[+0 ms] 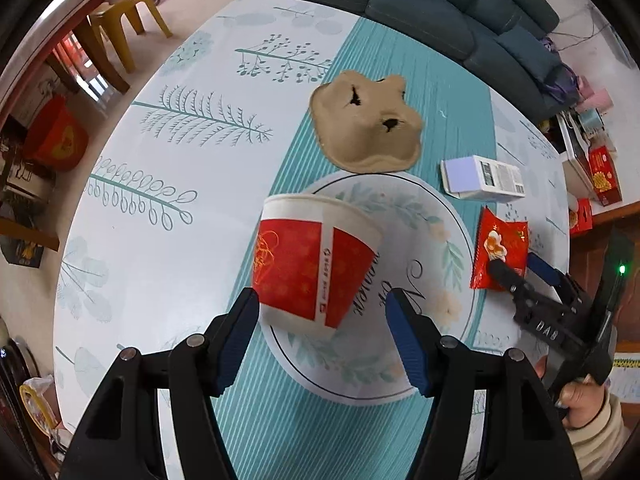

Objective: Collect trash
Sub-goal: 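Grasp the red-white paper cup with left tool while right tool grasps the red snack bag, then lift the cup and red bag and carry them over the bin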

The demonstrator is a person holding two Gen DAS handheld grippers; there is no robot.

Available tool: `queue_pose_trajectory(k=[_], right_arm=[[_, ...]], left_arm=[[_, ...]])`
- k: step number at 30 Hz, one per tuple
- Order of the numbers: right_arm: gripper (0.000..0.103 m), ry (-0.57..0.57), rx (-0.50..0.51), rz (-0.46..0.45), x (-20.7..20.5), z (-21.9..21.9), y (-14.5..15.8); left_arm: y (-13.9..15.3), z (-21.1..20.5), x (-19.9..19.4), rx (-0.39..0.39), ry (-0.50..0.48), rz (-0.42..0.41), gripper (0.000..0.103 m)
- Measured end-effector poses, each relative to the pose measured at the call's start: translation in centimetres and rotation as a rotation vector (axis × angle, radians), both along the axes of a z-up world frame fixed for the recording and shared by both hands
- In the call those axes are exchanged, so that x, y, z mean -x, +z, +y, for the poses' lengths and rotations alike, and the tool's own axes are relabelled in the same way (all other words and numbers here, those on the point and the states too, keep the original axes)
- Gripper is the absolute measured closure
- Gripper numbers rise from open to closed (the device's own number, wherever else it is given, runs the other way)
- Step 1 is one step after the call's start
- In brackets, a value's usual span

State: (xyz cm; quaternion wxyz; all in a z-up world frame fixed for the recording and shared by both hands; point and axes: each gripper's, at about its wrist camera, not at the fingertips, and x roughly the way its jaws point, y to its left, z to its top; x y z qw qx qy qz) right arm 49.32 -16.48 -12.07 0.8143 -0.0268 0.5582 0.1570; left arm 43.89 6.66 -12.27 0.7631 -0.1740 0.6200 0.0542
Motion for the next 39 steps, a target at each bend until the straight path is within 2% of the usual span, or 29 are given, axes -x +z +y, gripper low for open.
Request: queue_pose_trajectory(k=[6, 10, 15, 16, 17, 18, 20, 24, 26, 31, 39], right_arm=[[0.011, 0.093, 0.123, -0.054, 0.9, 2.6, -0.6], [0.014, 0.088, 0.121, -0.075, 1.2, 2.5, -0.6], [0.033, 0.115, 0.121, -0.117, 2.0, 2.0, -0.3], [0.05, 0.117, 0.12, -0.133, 2.2, 1.9, -0.1], [0.056, 0.121, 0.112, -0.133, 2.1, 1.7, 0.0], [0.057, 0.122, 0.108, -0.129, 2.1, 1.5, 0.0], [0.069, 0.128, 0.091, -0.127, 1.9, 1.1, 0.2], [0.082, 0.138, 0.063, -0.12, 1.4, 1.5, 0.3], [0.094, 0.135, 0.031, -0.103, 1.4, 1.3, 0.3], [0.096, 0.097, -0.062, -0.059, 1.3, 0.6, 0.6], [0.097, 0.111, -0.154, -0.034, 1.5, 1.6, 1.2]], left_arm=[[-1.6, 0.5, -1.2, 0.013, 0.01, 0.036, 0.039], [-2.1, 0.8, -1.7, 0.033, 0.005, 0.04, 0.039], [-2.5, 1.3, -2.8, 0.042, 0.001, 0.051, 0.038], [-2.4, 1.3, -2.9, 0.039, 0.0, 0.052, 0.038], [-2.4, 1.2, -3.1, 0.036, -0.003, 0.052, 0.038], [-2.3, 1.2, -3.3, 0.035, -0.009, 0.053, 0.038], [-2.2, 1.2, -3.7, 0.035, -0.024, 0.06, 0.038], [-1.8, 1.6, -4.4, 0.062, -0.048, 0.061, 0.038], [-1.7, 1.9, -4.7, 0.081, -0.056, 0.063, 0.038], [-2.2, 3.1, -5.3, 0.11, -0.057, 0.068, 0.038], [-4.1, 4.3, -5.6, 0.227, -0.031, 0.055, 0.033]])
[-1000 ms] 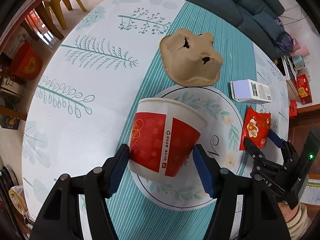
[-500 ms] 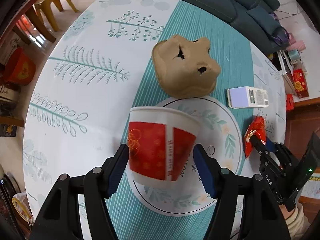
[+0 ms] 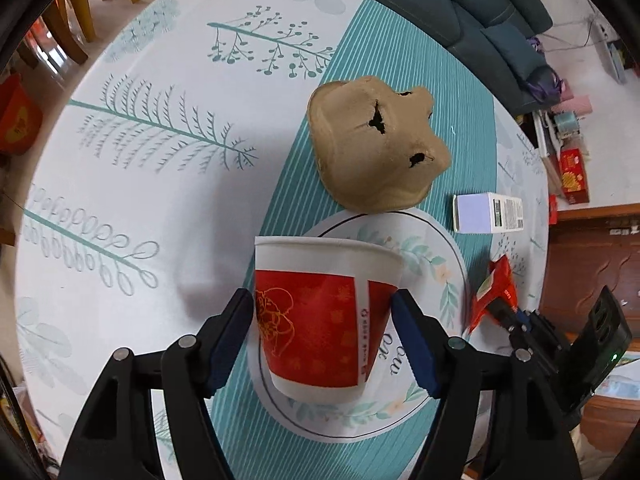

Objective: Collect trash
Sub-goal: 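Lift the cup and red bag and carry them over the bin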

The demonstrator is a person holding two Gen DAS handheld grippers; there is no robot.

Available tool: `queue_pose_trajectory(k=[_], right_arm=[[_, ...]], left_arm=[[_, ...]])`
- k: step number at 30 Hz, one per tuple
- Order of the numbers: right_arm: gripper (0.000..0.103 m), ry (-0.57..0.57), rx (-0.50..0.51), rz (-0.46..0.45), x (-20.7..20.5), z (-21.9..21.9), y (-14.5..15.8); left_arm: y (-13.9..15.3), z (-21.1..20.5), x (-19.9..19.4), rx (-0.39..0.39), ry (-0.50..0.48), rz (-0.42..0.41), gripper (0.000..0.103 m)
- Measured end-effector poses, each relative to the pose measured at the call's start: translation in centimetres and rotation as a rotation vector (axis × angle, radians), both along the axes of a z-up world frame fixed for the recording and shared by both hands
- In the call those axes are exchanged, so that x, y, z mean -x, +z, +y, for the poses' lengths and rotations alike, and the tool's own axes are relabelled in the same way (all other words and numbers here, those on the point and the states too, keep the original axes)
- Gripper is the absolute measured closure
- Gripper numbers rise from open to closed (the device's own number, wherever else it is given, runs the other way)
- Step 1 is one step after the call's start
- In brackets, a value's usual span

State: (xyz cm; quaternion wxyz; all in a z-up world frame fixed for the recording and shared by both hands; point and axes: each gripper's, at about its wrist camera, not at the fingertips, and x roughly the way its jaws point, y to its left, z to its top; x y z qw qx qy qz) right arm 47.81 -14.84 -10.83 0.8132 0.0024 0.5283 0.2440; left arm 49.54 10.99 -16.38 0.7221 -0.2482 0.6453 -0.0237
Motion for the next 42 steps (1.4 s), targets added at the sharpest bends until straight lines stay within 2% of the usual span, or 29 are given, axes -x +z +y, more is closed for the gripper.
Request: queue_pose_trajectory(k=[4, 6, 8, 9, 10, 14, 22, 28, 33, 37, 42], right_arm=[[0.097, 0.017, -0.022, 0.013, 0.2, 0.7, 0.0], [0.097, 0.023, -0.027, 0.015, 0.4, 1.0, -0.1], [0.097, 0.028, -0.031, 0.02, 0.6, 1.1, -0.2], [0.097, 0.029, -0.034, 0.023, 0.7, 1.1, -0.2], [0.097, 0.029, -0.037, 0.024, 0.9, 1.1, -0.2], [0.097, 0.027, -0.05, 0.022, 1.6, 0.9, 0.2], [0.097, -0.008, -0.084, 0.01, 4.4, 0.2, 2.2], [0.097, -0.046, -0.106, -0.007, 8.4, 0.4, 4.6], [0.097, -0.092, -0.112, -0.029, 13.4, 0.8, 6.7], [0.097, -0.171, -0.117, -0.06, 18.7, 1.6, 8.7], [0.097, -0.295, -0.12, -0.123, 26.8, 3.0, 11.5]], left_arm=[[-0.9, -0.5, 0.0, 0.05, 0.006, -0.001, 0.032], [-1.2, -1.1, 0.0, 0.038, 0.005, -0.001, 0.033], [-1.0, -1.8, 0.0, -0.012, 0.007, -0.023, 0.048], [-0.9, -2.0, 0.0, -0.008, 0.007, -0.029, 0.058], [-0.9, -2.2, 0.1, -0.008, 0.017, -0.028, 0.059], [0.2, -3.5, 0.8, -0.089, 0.027, -0.077, 0.063], [4.9, -6.4, 4.8, -0.189, -0.005, -0.167, 0.064], [8.4, -7.0, 10.5, -0.232, -0.035, -0.211, 0.064], [11.0, -6.2, 16.2, -0.205, -0.069, -0.273, 0.064], [12.7, -5.6, 20.8, -0.202, -0.117, -0.313, 0.064], [14.3, -4.9, 27.9, -0.193, -0.226, -0.368, 0.064]])
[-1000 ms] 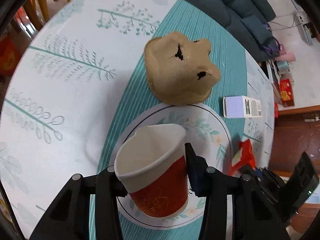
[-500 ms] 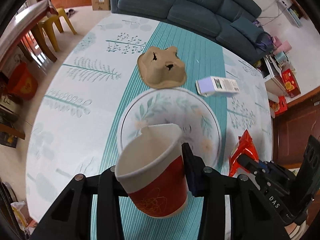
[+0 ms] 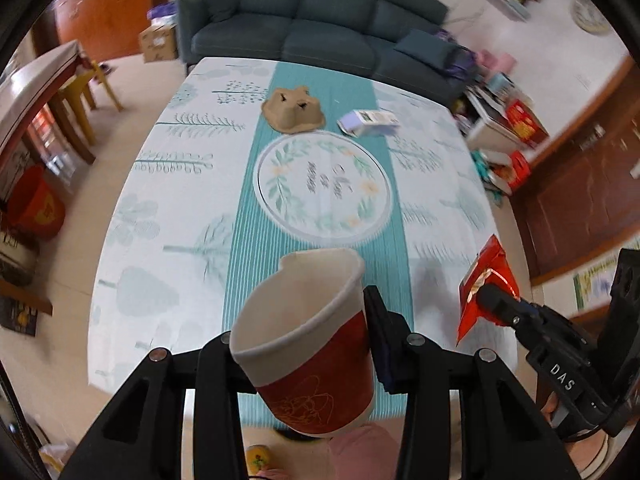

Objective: Collect trash
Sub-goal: 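Lift the cup and red bag and carry them over the bin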

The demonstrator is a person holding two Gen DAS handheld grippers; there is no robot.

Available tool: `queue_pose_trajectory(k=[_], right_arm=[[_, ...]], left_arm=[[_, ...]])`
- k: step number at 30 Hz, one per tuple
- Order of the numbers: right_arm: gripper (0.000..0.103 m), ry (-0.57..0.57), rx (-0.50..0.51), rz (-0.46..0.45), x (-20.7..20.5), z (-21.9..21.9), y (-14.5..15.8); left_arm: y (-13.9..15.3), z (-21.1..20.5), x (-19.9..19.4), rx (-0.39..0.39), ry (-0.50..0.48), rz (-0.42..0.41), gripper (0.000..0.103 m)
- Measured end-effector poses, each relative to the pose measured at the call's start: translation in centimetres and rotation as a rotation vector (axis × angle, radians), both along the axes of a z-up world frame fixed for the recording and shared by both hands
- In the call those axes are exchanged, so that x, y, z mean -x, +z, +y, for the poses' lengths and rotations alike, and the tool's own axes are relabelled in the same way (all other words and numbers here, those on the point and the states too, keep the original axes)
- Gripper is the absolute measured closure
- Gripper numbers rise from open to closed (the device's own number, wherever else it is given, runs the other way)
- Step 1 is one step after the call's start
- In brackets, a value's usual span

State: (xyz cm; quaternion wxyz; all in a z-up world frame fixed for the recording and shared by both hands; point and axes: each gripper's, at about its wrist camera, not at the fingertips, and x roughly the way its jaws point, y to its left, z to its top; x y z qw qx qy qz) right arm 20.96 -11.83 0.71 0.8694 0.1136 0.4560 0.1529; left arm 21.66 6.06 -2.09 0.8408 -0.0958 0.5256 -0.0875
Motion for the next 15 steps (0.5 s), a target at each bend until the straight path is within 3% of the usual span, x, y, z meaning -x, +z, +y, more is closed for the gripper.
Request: queue_pose_trajectory(k=[8, 15], right_arm=[[0.097, -0.137, 0.033, -0.015, 11.4, 2.9, 1.2], [0.097, -0.154, 0.062, 0.059, 17.5, 4.9, -0.7]], left_arm=[[0.6, 0.5, 8.6, -0.015, -0.118, -0.044, 0.064], [-1.8, -0.3, 13.9, -0.036, -0.164, -0.002, 0.064]])
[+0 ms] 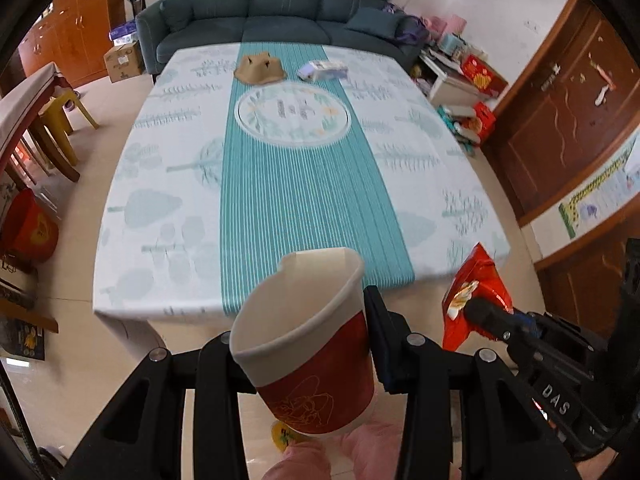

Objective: Collect trash
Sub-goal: 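Lift the cup and red bag and carry them over the bin, then open both tools to drop the cup and red bag into the bin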

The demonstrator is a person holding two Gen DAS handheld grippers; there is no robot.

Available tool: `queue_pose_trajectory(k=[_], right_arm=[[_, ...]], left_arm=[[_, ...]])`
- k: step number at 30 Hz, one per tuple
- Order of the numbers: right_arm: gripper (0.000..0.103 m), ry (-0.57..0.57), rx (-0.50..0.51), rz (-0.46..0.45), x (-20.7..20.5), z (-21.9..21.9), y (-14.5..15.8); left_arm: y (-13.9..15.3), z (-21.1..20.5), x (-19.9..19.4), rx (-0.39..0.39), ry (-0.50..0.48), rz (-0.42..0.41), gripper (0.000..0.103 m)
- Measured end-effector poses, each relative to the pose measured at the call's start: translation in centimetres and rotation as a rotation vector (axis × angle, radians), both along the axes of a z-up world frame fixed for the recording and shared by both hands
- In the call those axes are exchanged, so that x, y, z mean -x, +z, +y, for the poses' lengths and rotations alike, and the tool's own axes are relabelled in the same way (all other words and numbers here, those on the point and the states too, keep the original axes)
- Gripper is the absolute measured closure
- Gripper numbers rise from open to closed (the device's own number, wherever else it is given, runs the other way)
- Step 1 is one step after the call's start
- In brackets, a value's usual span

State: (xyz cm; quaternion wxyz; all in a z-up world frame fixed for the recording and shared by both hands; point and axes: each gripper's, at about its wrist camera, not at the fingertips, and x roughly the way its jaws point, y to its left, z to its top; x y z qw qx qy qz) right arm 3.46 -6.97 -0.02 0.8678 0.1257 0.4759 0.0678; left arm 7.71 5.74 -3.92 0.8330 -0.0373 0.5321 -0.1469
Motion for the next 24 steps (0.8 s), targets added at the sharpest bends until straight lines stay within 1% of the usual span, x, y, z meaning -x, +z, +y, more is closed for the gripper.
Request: queue_pose_trajectory(k=[2, 6, 9, 11, 13, 16, 17, 20, 21, 22, 24], right_arm=[[0.097, 0.003, 0.0, 0.033, 1.2, 0.2, -1.2], [0.097, -0.001, 0.011, 0.087, 2.9, 0.0, -4.2], [0.097, -0.016, -0.001, 0.138, 3.8, -0.7, -7.8], [0.097, -0.023, -0.005, 0.168, 4.1, -1.2, -10.4], [0.097, -0.03, -0.015, 0.208, 4.3, -1.7, -13.6], [0.097, -0.029, -0.025, 0.269, 4.3, -2.6, -19.4], [0.097, -0.028, -0.025, 0.28, 4.2, -2.8, -20.8], [0.097, -0.029, -0.028, 0.322, 3.6, -3.5, -26.3], [0.096, -0.03, -0.027, 0.333, 3.3, -3.6, -27.9], [0.096, -0.032, -0.03, 0.345, 2.9, -3.8, -29.9], [0.096, -0.032, -0.037, 0.357, 2.3, -4.0, -32.7]], left_arm=[[-1.1, -0.4, 0.7, 0.001, -0.002, 0.02, 0.064], [-4.8, -1.8, 2.2, -0.015, -0.005, 0.066, 0.064], [-8.5, -3.1, 3.1, -0.014, -0.01, 0.105, 0.064], [-11.6, -4.0, 3.5, -0.016, -0.006, 0.135, 0.064], [-14.7, -4.6, 3.6, -0.013, 0.008, 0.167, 0.064], [-19.6, -5.2, 3.9, 0.001, 0.025, 0.195, 0.062], [-20.8, -5.2, 3.9, 0.002, 0.03, 0.197, 0.062], [-25.9, -5.4, 3.9, -0.011, 0.048, 0.222, 0.061], [-28.0, -5.4, 3.7, -0.014, 0.058, 0.236, 0.06], [-29.2, -5.4, 3.6, -0.014, 0.061, 0.24, 0.06], [-32.5, -5.3, 3.3, -0.018, 0.066, 0.244, 0.06]])
